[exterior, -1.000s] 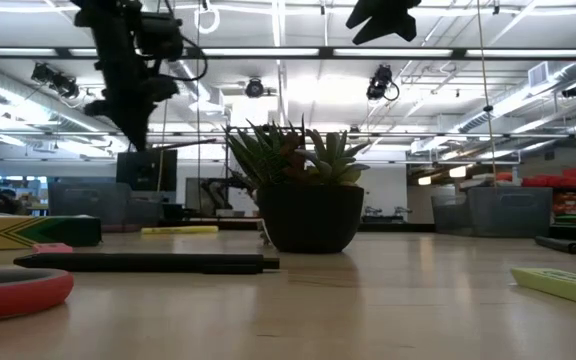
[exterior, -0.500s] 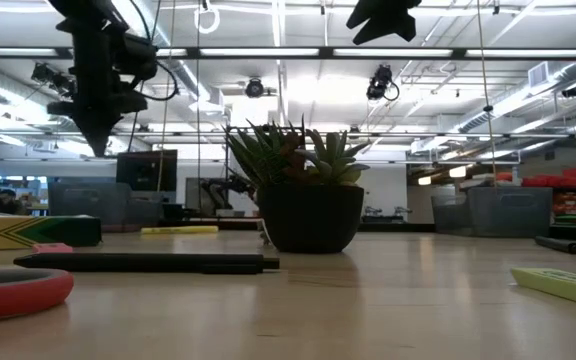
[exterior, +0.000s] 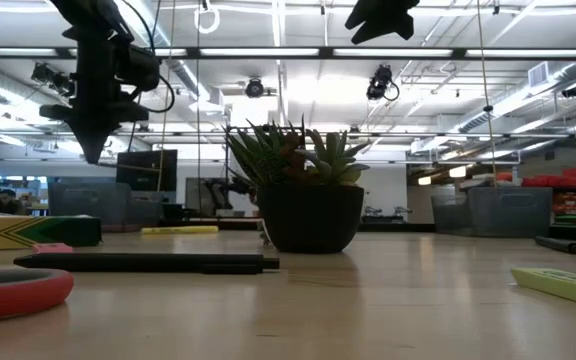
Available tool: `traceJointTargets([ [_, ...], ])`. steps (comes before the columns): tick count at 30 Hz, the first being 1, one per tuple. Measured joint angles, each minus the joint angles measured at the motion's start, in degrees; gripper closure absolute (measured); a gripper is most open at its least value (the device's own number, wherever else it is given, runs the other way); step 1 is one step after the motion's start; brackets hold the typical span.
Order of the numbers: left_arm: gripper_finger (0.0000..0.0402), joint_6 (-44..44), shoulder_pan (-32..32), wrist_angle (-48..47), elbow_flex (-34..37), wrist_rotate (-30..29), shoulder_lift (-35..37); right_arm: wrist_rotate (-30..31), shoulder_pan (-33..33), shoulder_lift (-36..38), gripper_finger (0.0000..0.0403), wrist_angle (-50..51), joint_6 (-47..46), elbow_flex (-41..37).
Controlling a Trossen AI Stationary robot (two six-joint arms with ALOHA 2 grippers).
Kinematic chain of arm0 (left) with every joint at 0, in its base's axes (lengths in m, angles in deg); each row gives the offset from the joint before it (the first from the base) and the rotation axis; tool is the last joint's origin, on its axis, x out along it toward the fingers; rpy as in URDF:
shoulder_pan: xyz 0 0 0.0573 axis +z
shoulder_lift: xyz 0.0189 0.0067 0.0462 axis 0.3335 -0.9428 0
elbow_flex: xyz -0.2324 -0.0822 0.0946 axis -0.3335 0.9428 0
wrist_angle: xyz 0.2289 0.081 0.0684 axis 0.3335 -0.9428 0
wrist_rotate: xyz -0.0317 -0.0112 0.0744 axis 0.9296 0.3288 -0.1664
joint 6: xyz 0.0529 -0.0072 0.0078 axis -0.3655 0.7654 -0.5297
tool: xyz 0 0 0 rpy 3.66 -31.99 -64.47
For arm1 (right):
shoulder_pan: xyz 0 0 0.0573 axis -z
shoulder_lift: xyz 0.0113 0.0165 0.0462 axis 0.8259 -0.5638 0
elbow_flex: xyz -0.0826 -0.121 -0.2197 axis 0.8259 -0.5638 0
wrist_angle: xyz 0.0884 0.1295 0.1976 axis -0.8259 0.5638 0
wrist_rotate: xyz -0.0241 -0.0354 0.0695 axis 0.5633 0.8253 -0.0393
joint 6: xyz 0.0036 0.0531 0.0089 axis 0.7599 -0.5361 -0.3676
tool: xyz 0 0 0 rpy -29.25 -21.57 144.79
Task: Sort crayons/erasers/pens/pencils in bins
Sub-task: Put the brown pencil into the top left black bin, then put the crayon box into the green bin
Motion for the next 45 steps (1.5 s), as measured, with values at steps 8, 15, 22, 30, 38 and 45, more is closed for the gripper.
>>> traceJointTargets([
  [8, 0.0401, 3.58, 0.74, -0.04, 0.0, -0.28, -1.52, 0.02, 0.0, 0.0, 0.0218, 0.0, 0.02, 0.0],
  [15, 0.04, 1.3, 0.74, -1.07, 0.0, -0.47, -2.73, 0.02, 0.0, 0.0, 0.0218, 0.0, 0.07, 0.0],
  [22, 0.0379, 0.25, 0.74, -1.78, 0.0, -0.49, -3.99, 0.02, 0.0, 0.0, 0.0218, 0.0, 0.09, -0.02],
  [30, 0.0286, 0.33, 0.74, -1.54, 0.0, -0.51, -3.99, 0.02, 0.0, 0.0, 0.0218, 0.0, -0.74, -0.02],
  [38, 0.0227, -0.49, -0.23, -1.72, -0.02, -0.51, -3.21, 0.02, 0.0, 0.0, 0.0218, 0.0, -0.85, -0.02],
  [45, 0.0222, 1.31, -7.12, 1.79, -0.04, 1.83, 0.56, 0.02, 0.0, 0.0, 0.0218, 0.0, -1.05, -0.02],
])
